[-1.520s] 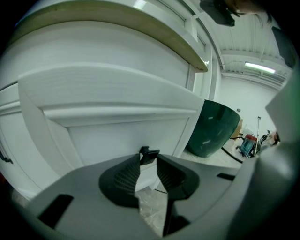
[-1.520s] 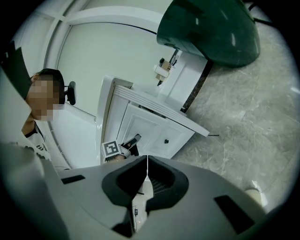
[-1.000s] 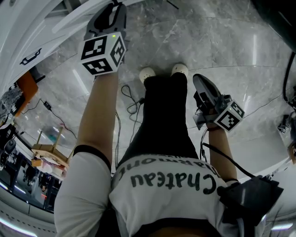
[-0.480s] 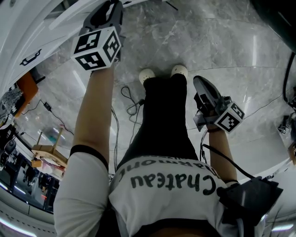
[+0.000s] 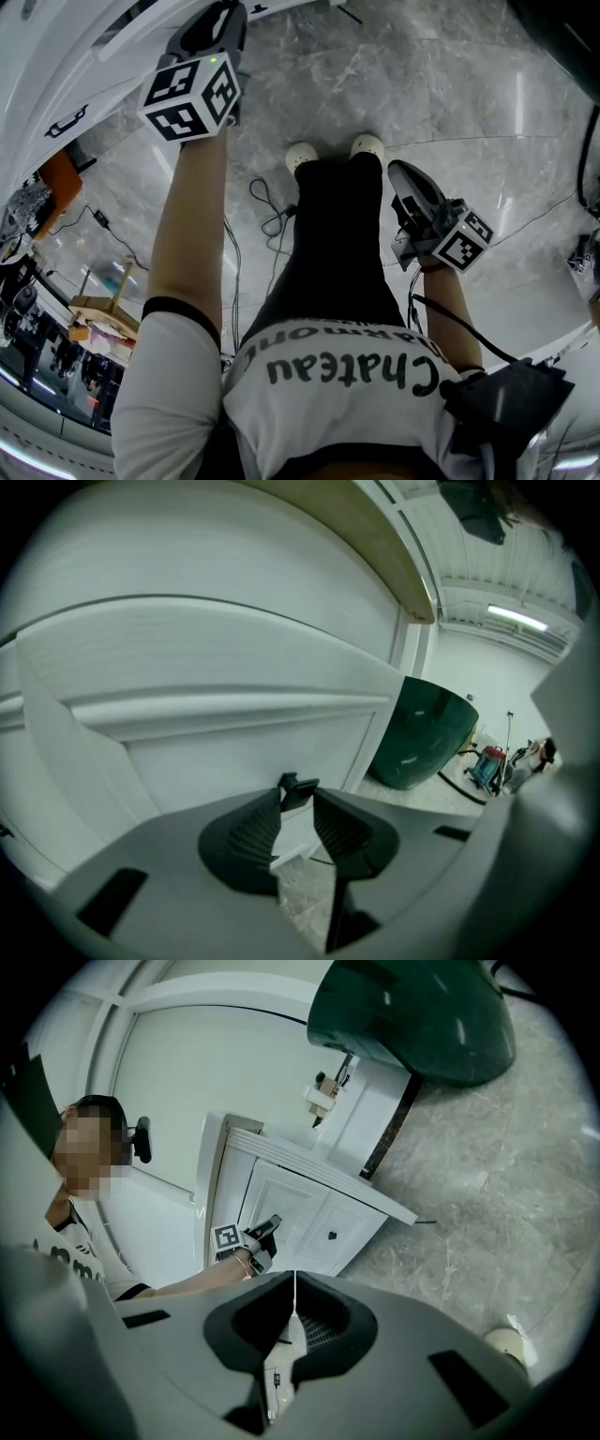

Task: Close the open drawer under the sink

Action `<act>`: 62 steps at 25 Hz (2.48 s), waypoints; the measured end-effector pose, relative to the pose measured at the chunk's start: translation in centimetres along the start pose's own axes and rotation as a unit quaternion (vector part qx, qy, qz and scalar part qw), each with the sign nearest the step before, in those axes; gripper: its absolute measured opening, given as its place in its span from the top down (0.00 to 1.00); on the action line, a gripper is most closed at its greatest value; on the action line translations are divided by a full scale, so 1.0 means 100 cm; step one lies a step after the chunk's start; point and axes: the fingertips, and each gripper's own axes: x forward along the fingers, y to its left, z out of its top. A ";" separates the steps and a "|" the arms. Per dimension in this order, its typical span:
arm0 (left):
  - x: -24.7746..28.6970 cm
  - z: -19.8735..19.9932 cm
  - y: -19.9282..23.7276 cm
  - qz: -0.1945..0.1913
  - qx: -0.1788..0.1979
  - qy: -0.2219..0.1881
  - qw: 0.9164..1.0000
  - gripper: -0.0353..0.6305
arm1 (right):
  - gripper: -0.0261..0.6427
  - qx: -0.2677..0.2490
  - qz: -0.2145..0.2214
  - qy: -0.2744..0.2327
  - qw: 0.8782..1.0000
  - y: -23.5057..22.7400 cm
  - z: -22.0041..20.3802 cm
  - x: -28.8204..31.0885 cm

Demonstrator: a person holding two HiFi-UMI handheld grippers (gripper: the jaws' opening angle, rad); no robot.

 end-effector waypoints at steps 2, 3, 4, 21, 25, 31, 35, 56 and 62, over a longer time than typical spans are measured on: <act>0.000 0.000 0.001 -0.001 0.003 0.001 1.000 0.79 | 0.94 -0.002 -0.002 0.000 1.000 -0.001 0.001 -0.001; 0.000 -0.001 0.001 -0.002 0.005 0.001 1.000 0.79 | 0.94 -0.002 -0.004 0.000 1.000 -0.002 0.001 -0.001; 0.000 -0.001 0.001 -0.001 0.006 0.000 1.000 0.79 | 0.94 -0.002 -0.005 -0.001 1.000 -0.002 0.002 -0.002; 0.011 0.008 0.010 0.017 -0.021 -0.010 1.000 0.77 | 0.94 0.009 -0.008 -0.004 1.000 -0.009 -0.002 -0.005; 0.016 0.008 0.010 0.015 -0.033 -0.005 0.999 0.76 | 0.94 0.009 -0.010 -0.001 1.000 -0.009 -0.002 -0.005; 0.016 0.009 0.010 0.021 -0.033 -0.003 0.999 0.75 | 0.94 0.007 -0.014 -0.001 1.000 -0.008 -0.003 -0.006; 0.017 0.008 0.009 0.019 -0.028 0.002 0.999 0.75 | 0.94 0.005 -0.015 -0.009 1.000 -0.003 -0.003 -0.010; -0.099 0.067 -0.033 -0.030 0.043 -0.046 0.998 0.76 | 0.94 -0.077 0.014 -0.085 0.993 0.140 0.042 -0.059; -0.220 0.125 -0.083 -0.088 0.035 -0.138 0.986 0.80 | 0.94 -0.156 0.068 -0.085 0.982 0.232 0.083 -0.046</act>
